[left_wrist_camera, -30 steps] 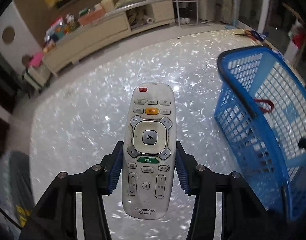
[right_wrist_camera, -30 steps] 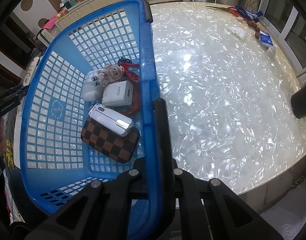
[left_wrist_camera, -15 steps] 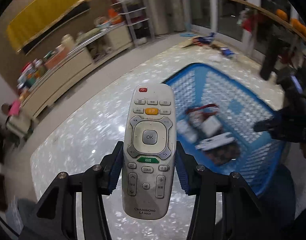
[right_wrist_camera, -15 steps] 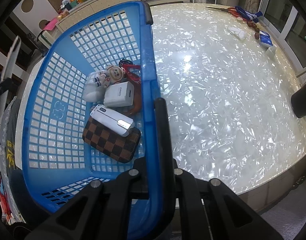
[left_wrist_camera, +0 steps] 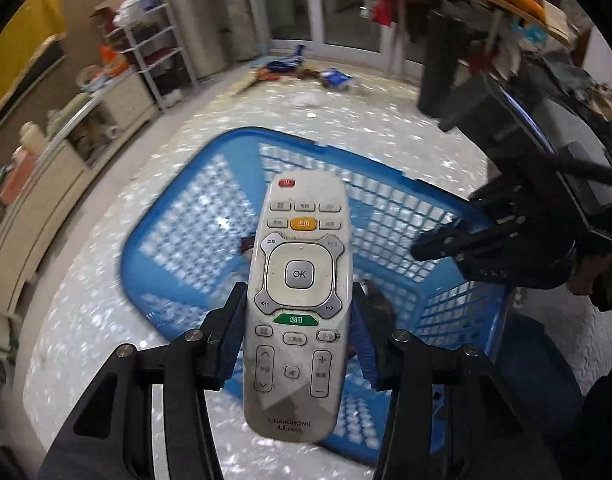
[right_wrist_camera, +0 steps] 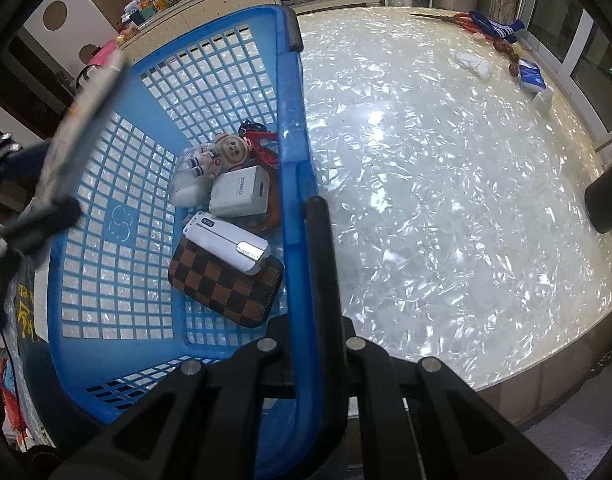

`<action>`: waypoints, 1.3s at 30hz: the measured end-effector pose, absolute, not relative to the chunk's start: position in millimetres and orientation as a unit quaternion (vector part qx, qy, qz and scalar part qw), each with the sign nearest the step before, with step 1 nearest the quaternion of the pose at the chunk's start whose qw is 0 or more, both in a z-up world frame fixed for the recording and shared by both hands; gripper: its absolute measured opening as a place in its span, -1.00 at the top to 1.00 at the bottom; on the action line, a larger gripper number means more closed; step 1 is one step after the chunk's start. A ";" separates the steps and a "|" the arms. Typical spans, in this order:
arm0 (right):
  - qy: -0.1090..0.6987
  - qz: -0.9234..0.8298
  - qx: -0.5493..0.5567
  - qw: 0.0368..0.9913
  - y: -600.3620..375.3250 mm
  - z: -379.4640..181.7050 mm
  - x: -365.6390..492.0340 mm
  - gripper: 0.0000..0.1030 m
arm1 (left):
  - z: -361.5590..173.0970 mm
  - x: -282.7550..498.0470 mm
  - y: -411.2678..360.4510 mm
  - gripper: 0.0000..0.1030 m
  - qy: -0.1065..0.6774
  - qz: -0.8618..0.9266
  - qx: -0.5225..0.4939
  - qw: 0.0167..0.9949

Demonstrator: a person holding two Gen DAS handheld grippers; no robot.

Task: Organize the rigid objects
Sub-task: 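Carry the white remote control over the blue basket, then lower the remote into the basket and open the left gripper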

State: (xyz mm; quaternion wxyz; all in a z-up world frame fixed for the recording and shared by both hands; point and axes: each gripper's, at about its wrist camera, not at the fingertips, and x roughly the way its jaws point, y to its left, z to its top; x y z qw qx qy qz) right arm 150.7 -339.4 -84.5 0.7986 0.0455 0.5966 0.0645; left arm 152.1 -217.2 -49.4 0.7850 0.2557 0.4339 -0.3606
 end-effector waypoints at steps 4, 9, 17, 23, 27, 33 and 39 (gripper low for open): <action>0.595 0.066 0.049 0.799 -340.8 -85.2 151.6 0.90 | -65.2 159.8 -232.3 -0.02 0.446 -0.375 0.262 0.769; 0.595 0.068 0.061 0.799 -344.5 -85.8 152.8 0.90 | -84.3 173.1 -241.0 -0.02 0.470 -0.395 0.259 0.746; 0.592 0.068 0.064 0.801 -342.1 -85.8 151.9 0.89 | -108.5 187.7 -250.8 -0.02 0.507 -0.387 0.282 0.717; 0.592 0.069 0.063 0.801 -341.0 -84.4 151.0 0.89 | -119.8 183.6 -266.1 -0.02 0.517 -0.386 0.335 0.686; 0.591 0.069 0.062 0.801 -340.9 -84.8 151.3 0.89 | -125.0 179.0 -270.5 -0.02 0.519 -0.377 0.356 0.679; 0.591 0.069 0.062 0.801 -341.0 -85.4 151.7 0.89 | -124.5 171.9 -273.8 -0.50 0.519 -0.386 0.363 0.671; 0.591 0.068 0.065 0.801 -342.4 -86.3 152.5 0.89 | -116.7 170.9 -269.6 -0.71 0.513 -0.385 0.353 0.682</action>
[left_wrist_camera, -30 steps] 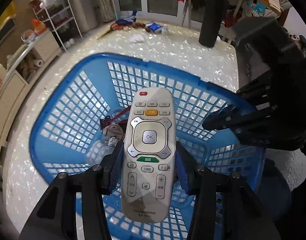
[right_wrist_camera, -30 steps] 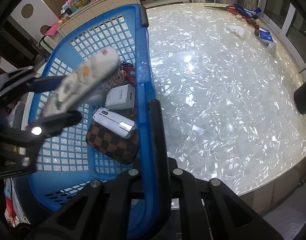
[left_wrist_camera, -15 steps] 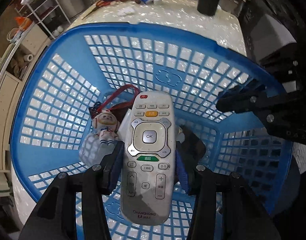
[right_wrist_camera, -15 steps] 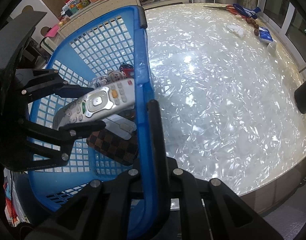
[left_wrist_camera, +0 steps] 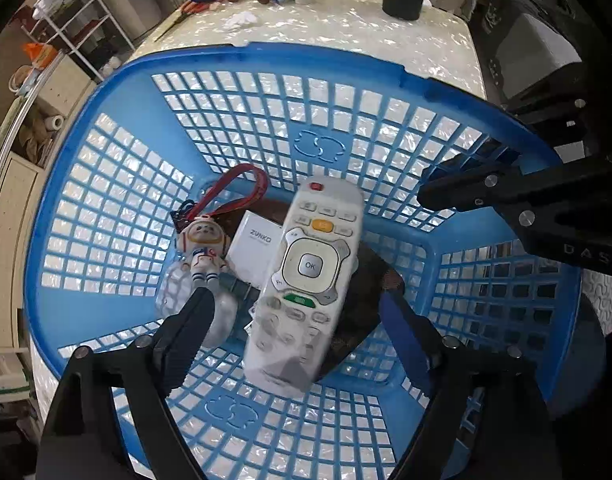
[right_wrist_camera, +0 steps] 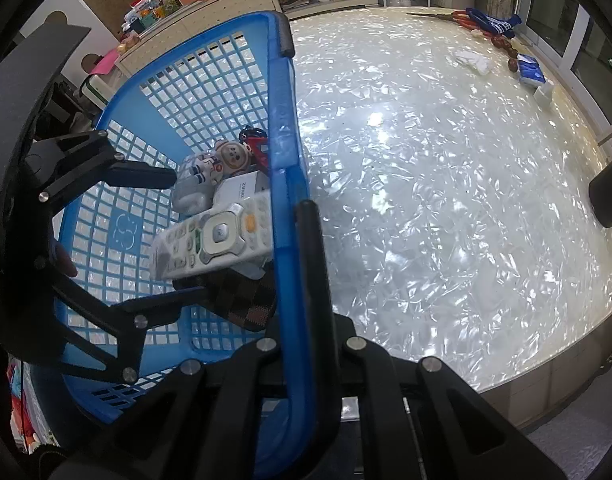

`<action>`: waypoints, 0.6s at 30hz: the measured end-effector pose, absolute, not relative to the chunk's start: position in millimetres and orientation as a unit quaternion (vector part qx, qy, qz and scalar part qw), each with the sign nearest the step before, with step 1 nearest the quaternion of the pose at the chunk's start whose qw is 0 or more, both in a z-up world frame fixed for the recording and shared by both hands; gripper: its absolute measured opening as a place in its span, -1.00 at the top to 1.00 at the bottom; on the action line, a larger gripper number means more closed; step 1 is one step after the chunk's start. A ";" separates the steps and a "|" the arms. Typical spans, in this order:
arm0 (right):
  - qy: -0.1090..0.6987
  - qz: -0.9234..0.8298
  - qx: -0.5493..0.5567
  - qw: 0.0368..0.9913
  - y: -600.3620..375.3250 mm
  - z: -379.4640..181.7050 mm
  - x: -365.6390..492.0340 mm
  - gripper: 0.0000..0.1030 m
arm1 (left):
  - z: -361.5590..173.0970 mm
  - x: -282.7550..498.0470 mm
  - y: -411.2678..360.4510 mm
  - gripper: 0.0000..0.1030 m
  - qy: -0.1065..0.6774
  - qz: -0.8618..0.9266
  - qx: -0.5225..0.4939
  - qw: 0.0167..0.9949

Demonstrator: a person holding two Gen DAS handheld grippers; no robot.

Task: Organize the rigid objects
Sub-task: 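Lower the remote into the basket and open the left gripper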

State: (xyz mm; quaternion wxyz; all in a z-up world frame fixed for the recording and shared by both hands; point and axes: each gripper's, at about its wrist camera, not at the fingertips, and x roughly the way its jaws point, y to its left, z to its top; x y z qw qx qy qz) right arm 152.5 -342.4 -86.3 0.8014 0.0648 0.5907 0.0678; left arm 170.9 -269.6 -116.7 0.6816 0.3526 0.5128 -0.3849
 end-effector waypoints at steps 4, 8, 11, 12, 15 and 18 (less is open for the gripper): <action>0.590 0.067 0.068 0.802 -342.6 -86.5 152.2 0.88 | -110.8 169.3 -261.6 -0.74 0.500 -0.365 0.343 0.707; 0.585 0.065 0.069 0.806 -343.5 -85.4 150.9 0.88 | -102.3 168.7 -250.8 -0.74 0.482 -0.344 0.326 0.737; 0.581 0.060 0.063 0.809 -343.3 -82.7 148.9 0.84 | -95.4 167.6 -242.0 -0.74 0.471 -0.328 0.309 0.759; 0.580 0.057 0.058 0.810 -342.9 -81.7 148.3 0.82 | -93.6 167.2 -239.9 -0.74 0.471 -0.326 0.302 0.762; 0.575 0.047 0.048 0.815 -343.6 -78.9 145.9 0.69 | -88.1 162.6 -232.9 -0.81 0.478 -0.331 0.272 0.767; 0.565 0.037 0.042 0.823 -346.5 -73.9 142.6 0.29 | -78.1 158.6 -225.9 -0.87 0.462 -0.322 0.254 0.786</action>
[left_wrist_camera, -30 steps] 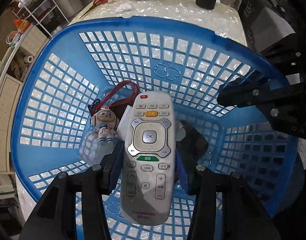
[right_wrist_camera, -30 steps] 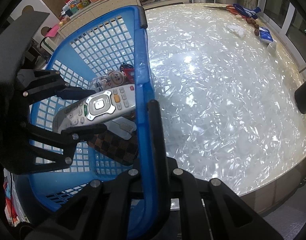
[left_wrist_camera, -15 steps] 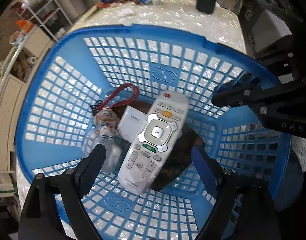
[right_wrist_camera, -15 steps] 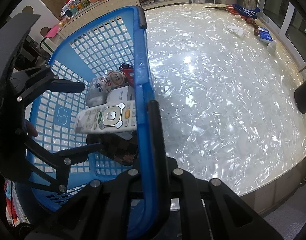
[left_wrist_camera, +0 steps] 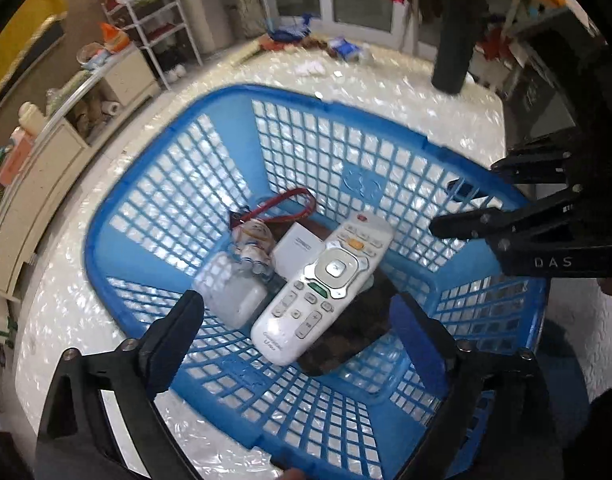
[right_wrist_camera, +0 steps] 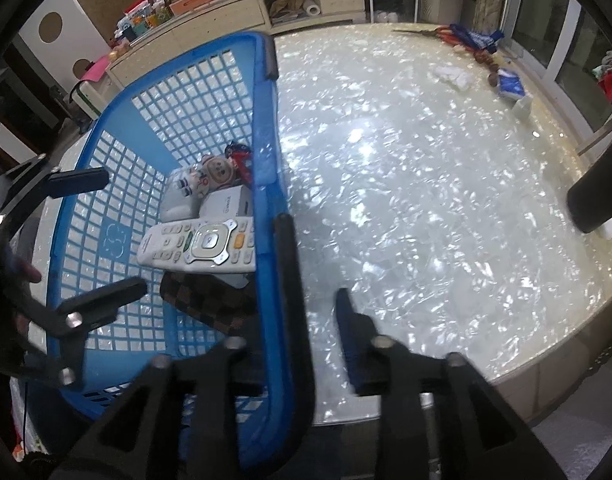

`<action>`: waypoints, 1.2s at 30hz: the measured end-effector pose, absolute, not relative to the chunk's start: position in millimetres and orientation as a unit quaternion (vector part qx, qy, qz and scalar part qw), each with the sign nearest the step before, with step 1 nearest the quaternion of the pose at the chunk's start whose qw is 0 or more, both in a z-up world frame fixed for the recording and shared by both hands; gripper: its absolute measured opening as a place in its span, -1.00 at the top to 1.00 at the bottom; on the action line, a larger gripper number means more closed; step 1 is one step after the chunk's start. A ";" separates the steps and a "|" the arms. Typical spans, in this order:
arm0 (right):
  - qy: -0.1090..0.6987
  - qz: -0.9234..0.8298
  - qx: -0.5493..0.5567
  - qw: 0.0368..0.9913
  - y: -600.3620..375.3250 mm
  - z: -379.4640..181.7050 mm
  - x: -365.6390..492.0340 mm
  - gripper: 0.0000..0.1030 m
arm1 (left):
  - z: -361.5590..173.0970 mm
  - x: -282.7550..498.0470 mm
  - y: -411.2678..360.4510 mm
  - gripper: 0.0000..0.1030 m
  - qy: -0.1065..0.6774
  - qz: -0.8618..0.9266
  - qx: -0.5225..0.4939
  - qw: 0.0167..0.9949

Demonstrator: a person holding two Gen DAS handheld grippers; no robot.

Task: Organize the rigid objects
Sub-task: 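Set the blue basket down on the table with the right gripper while withdrawing the left gripper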

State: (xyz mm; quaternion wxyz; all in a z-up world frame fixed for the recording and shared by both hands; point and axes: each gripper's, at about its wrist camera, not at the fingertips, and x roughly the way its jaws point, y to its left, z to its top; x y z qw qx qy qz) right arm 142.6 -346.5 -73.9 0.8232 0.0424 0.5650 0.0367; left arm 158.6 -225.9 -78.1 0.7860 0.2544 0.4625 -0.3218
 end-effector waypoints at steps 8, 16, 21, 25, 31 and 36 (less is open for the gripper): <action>0.529 0.020 0.042 0.847 -348.3 -49.1 136.7 -0.32 | -44.9 136.2 -204.0 -1.00 0.409 -0.288 0.220 0.838; 0.484 0.039 0.032 0.874 -319.1 -20.5 125.4 -0.99 | -13.5 116.5 -146.6 -1.00 0.383 -0.199 0.139 0.891; 0.456 0.058 0.017 0.888 -287.1 -0.7 111.2 -0.99 | 4.0 95.3 -104.2 -1.00 0.366 -0.139 0.080 0.917; 0.433 0.071 0.010 0.899 -264.9 14.8 99.8 -0.99 | 17.5 70.1 -76.0 -1.00 0.334 -0.094 0.053 0.936; 0.389 0.081 -0.015 0.918 -237.3 38.3 78.7 -0.99 | 34.8 33.7 -37.4 -1.00 0.303 -0.054 0.015 0.951; 0.367 0.100 -0.030 0.924 -213.7 53.8 57.0 -0.99 | 47.2 5.4 -18.8 -1.00 0.281 -0.037 -0.003 0.959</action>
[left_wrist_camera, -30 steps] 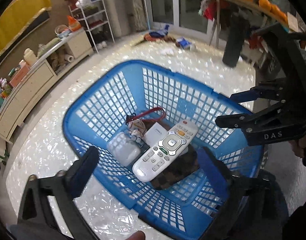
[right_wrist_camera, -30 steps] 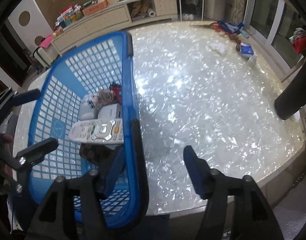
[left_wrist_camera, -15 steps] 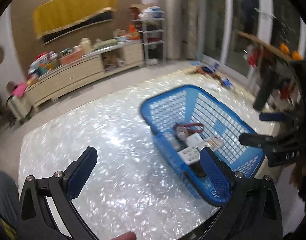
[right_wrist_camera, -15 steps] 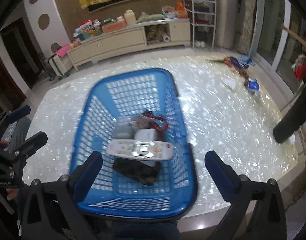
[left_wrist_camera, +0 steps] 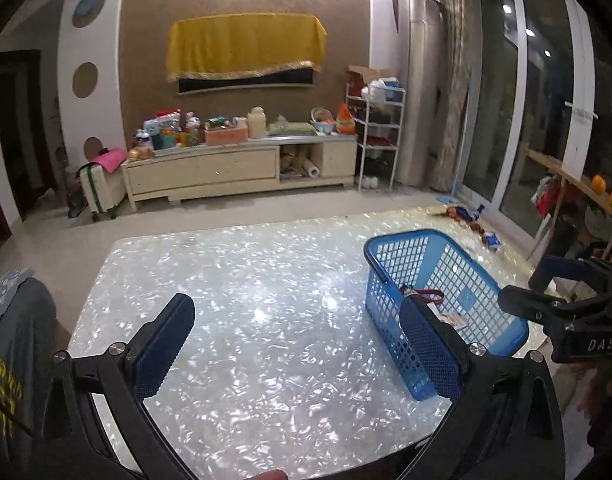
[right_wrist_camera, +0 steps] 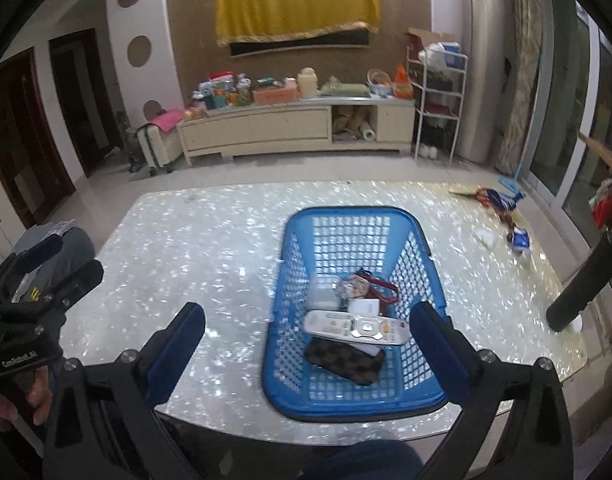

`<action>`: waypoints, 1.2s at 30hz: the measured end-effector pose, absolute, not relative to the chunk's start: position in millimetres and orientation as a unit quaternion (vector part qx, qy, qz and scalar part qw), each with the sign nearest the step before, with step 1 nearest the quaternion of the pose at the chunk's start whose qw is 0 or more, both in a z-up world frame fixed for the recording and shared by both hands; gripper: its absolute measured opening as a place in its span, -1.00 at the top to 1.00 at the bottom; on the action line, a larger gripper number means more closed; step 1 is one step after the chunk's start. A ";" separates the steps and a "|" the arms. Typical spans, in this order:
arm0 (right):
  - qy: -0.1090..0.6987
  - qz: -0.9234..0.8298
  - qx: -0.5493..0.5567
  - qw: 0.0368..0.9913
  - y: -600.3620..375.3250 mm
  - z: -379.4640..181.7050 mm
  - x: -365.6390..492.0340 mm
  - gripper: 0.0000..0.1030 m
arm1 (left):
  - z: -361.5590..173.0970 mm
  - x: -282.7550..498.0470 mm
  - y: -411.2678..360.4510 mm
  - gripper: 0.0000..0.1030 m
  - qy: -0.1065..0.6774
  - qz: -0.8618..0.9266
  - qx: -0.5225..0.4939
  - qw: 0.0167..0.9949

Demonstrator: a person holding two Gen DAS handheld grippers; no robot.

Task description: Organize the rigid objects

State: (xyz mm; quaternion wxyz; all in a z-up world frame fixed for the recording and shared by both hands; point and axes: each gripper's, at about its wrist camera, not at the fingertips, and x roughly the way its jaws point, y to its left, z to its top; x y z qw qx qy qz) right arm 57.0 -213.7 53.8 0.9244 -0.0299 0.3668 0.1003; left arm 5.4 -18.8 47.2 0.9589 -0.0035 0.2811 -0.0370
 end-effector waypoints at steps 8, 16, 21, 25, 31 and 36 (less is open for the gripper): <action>0.344 0.113 -0.038 0.931 -203.9 63.4 35.8 -0.99 | 60.7 -26.1 -11.3 -1.00 0.267 -0.034 -0.015 0.963; 0.334 0.119 -0.038 0.934 -200.7 64.4 24.4 -0.99 | 67.0 -42.0 -18.8 -1.00 0.264 -0.043 -0.007 0.964; 0.329 0.122 -0.042 0.936 -198.3 64.7 21.2 -0.99 | 66.7 -51.4 -19.4 -1.00 0.266 -0.046 -0.011 0.963; 0.328 0.124 -0.046 0.935 -196.3 63.0 20.3 -0.99 | 65.5 -55.3 -17.9 -1.00 0.270 -0.043 -0.010 0.962; 0.331 0.127 -0.048 0.934 -193.2 61.0 17.7 -0.99 | 62.3 -55.9 -13.3 -1.00 0.277 -0.044 -0.017 0.960; 0.328 0.126 -0.047 0.935 -193.7 62.5 16.5 -0.99 | 61.1 -56.4 -11.4 -1.00 0.277 -0.044 -0.018 0.960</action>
